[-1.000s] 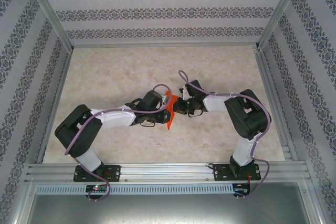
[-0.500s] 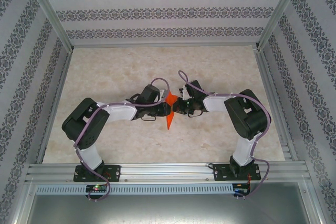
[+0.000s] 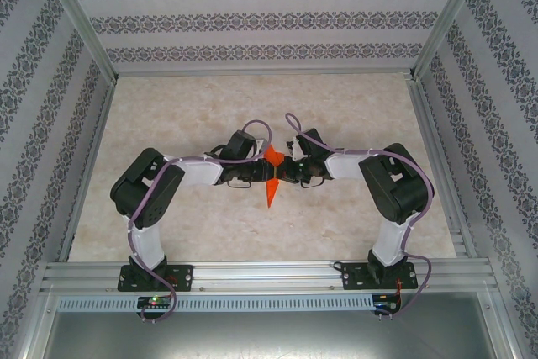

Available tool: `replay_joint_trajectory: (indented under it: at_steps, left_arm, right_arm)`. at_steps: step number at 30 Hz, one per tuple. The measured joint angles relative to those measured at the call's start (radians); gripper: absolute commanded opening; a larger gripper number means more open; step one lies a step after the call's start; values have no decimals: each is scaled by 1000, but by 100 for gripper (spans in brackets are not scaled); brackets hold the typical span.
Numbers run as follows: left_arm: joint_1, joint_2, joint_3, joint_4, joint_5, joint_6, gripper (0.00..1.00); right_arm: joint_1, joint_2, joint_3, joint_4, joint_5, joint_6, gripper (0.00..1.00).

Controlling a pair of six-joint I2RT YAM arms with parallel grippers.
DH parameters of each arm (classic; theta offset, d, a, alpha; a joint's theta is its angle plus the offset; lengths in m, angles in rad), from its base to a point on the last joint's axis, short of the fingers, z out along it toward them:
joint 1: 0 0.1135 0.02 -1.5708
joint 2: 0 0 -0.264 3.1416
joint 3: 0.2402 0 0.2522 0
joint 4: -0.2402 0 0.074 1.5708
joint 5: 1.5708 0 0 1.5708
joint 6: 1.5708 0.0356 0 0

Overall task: Fold a paper plane with a square sheet of paper (pick it up from the middle)
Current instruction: Fold the wing for the fifth time at the center of the table.

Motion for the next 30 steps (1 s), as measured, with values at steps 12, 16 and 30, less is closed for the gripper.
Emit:
replay_joint_trajectory:
  at_steps: [12, 16, 30]
  left_arm:
    - [13, 37, 34, -49, 8, 37, 18]
    - [13, 41, 47, -73, 8, 61, 18]
    - [13, 55, 63, -89, 16, 106, 18]
  right_arm:
    - [2, -4, -5, 5, 2, 0, 0]
    - [2, -7, -6, 6, 5, 0, 3]
    - [0, -228, -137, 0, 39, 38, 10]
